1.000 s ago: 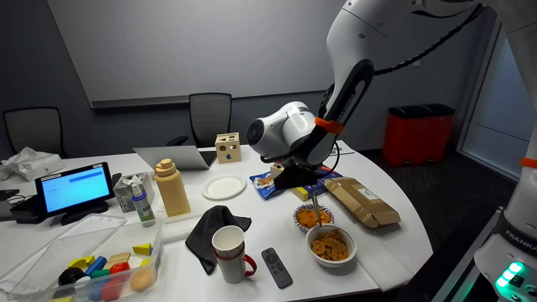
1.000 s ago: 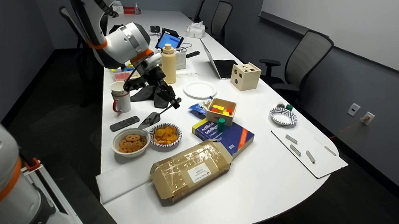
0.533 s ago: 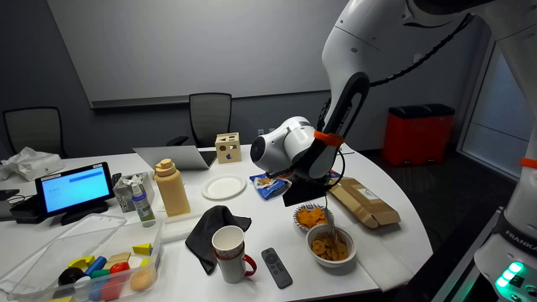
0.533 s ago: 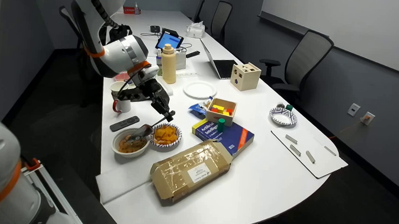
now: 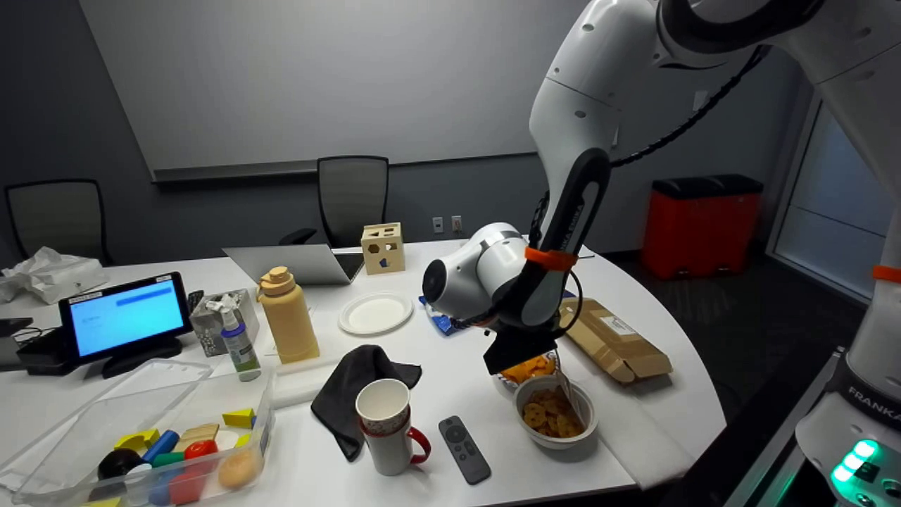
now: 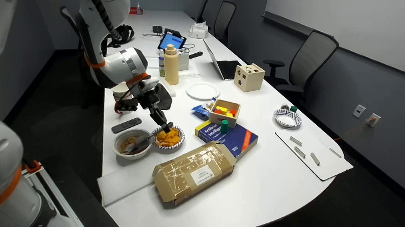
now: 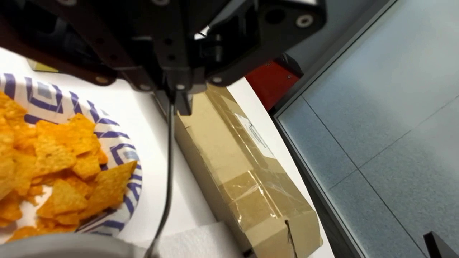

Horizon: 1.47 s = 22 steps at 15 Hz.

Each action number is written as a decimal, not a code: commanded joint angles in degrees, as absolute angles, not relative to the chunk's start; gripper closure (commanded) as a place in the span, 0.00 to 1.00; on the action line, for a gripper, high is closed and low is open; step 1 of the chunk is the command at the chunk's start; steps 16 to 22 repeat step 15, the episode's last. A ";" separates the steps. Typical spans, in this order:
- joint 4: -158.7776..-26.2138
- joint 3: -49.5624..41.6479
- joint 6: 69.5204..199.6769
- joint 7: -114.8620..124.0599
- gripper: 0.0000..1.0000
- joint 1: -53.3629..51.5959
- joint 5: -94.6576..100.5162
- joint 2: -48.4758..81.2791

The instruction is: Use the snake slicer to stir in the furthest bowl

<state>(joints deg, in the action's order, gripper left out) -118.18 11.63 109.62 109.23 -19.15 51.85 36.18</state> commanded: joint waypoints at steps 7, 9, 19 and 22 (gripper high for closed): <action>-114.49 10.30 107.17 107.35 0.42 -21.57 50.57 38.07; -114.17 10.28 107.27 107.60 0.26 -21.74 50.50 38.11; -114.49 10.35 108.46 107.68 0.00 -22.27 51.65 37.05; -114.49 10.35 108.46 107.68 0.00 -22.27 51.65 37.05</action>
